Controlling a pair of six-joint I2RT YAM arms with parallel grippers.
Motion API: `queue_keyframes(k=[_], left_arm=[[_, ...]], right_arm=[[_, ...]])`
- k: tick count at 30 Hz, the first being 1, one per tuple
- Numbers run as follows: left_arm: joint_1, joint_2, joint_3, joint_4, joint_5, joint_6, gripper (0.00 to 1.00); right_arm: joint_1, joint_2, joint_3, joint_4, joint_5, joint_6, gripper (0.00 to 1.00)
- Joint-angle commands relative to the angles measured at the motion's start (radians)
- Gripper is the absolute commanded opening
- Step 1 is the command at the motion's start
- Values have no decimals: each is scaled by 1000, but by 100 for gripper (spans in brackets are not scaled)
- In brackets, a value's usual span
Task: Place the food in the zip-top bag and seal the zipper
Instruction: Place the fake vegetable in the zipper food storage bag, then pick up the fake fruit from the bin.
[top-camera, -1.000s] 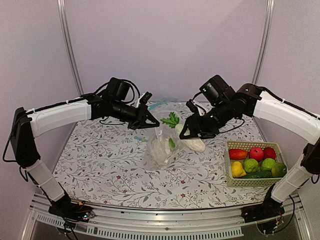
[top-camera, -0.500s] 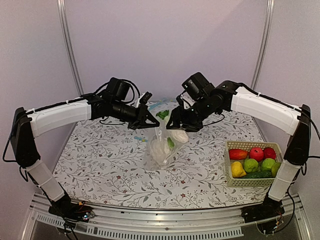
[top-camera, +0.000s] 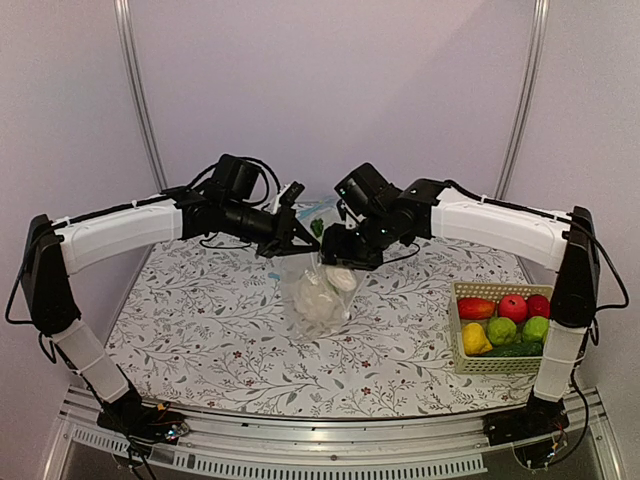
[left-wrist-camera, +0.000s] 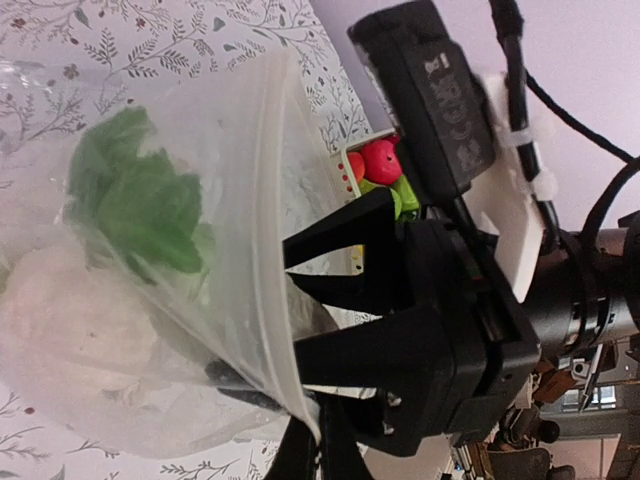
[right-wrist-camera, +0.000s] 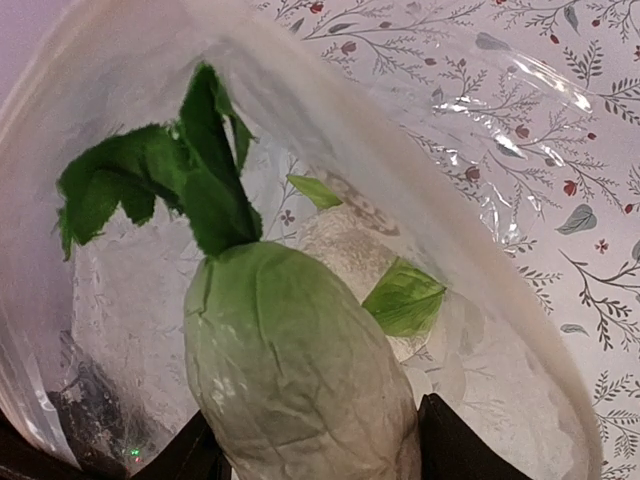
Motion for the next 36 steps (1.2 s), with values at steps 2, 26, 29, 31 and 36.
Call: queue_keyframes(k=[2,26,29,31,36], left_arm=[[-2,7,5,25,8,-3,0],[15,-10,-1,17,-8,0,0],[27,-19,-3,5,-13,8,0],[34,-24,-3,-3,-17,12,0],[45,-31,-6,-14,-20,18,0]], right_arm=[[39,49,22,49,42,19,49],[42,-111,-3,32,128,-78,76],[43,-189,-37,48,127,-112,76],[43,-257,-67,50,150,-132,77],[41,-429,-160,6,276,-164,80]])
